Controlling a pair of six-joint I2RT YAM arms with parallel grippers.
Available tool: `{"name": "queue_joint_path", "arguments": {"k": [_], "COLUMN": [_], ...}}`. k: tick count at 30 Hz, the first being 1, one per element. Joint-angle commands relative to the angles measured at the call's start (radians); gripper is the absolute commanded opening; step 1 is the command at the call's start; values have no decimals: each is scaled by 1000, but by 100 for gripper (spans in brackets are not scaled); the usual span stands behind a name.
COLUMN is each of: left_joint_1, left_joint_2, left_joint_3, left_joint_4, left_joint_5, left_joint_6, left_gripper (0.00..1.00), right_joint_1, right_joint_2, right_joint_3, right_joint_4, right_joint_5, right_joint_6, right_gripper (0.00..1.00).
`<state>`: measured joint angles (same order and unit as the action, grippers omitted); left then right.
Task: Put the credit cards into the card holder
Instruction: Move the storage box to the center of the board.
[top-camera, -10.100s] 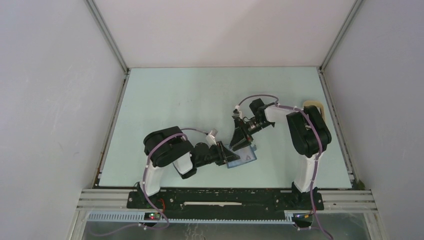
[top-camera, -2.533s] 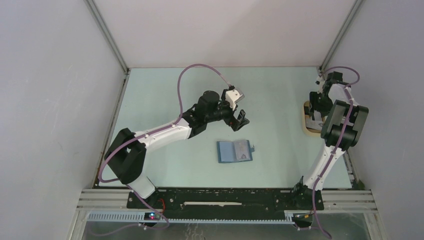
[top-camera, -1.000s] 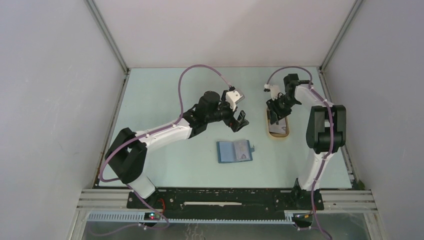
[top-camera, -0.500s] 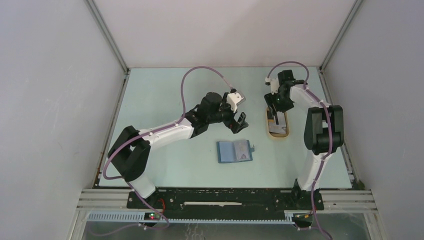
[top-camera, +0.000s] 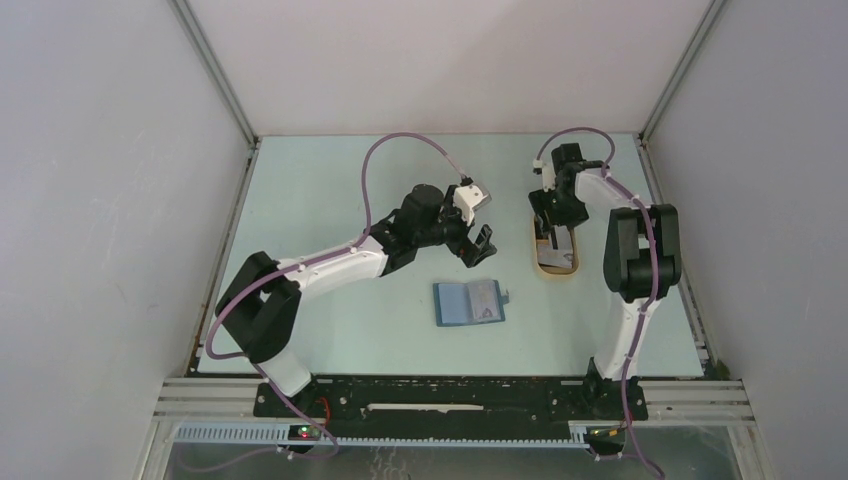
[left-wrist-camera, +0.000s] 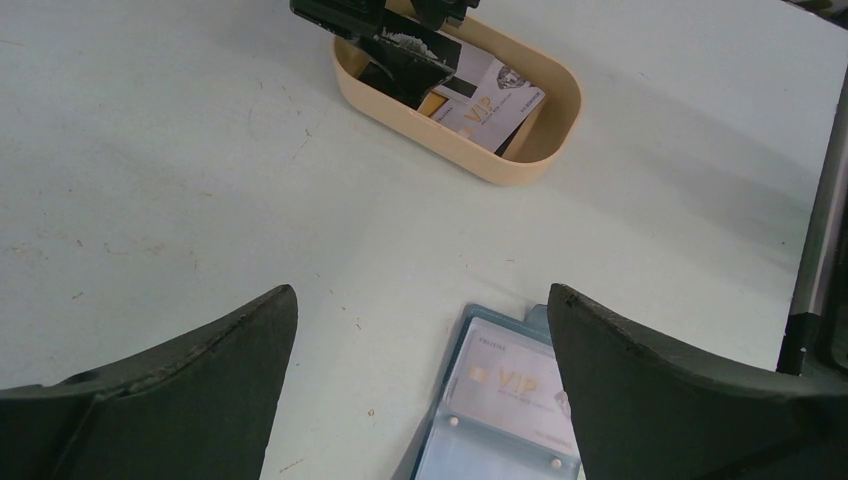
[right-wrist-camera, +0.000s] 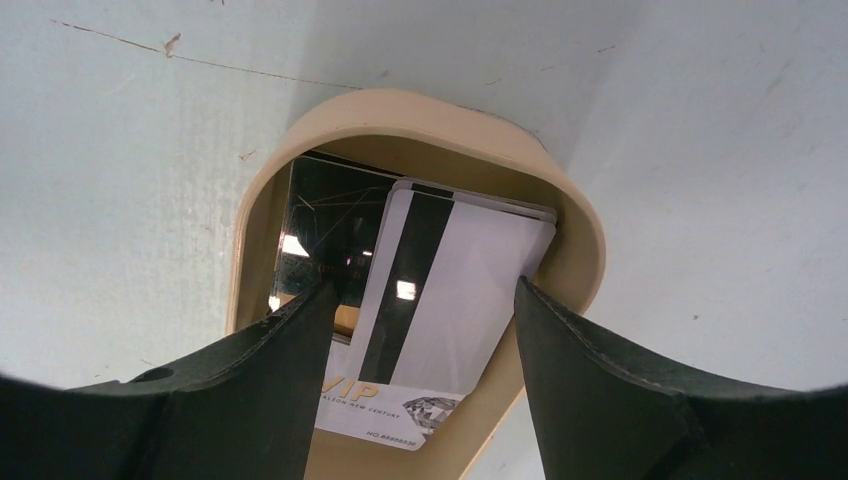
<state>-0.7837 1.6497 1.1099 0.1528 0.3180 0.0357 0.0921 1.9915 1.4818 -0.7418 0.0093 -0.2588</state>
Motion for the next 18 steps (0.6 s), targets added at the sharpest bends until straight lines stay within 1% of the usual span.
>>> {"name": "queue_joint_path", "arguments": {"k": [1, 4, 11, 18], "left_joint_1": [2, 3, 3, 2], "left_joint_2": [-4, -4, -5, -5], "left_joint_3": [61, 61, 61, 61], "left_joint_4": [8, 7, 6, 4], "left_joint_5": [3, 3, 2, 0], "left_joint_6": [24, 25, 26, 27], "left_gripper": [100, 100, 100, 100], "right_joint_1": [3, 11, 81, 98], "right_joint_2": [29, 35, 17, -29], "right_joint_3": [34, 32, 27, 21], "right_joint_4": [-44, -57, -70, -54], "right_joint_5": [-31, -76, -113, -61], "right_joint_6": [25, 5, -64, -75], "right_gripper": [75, 74, 68, 71]}}
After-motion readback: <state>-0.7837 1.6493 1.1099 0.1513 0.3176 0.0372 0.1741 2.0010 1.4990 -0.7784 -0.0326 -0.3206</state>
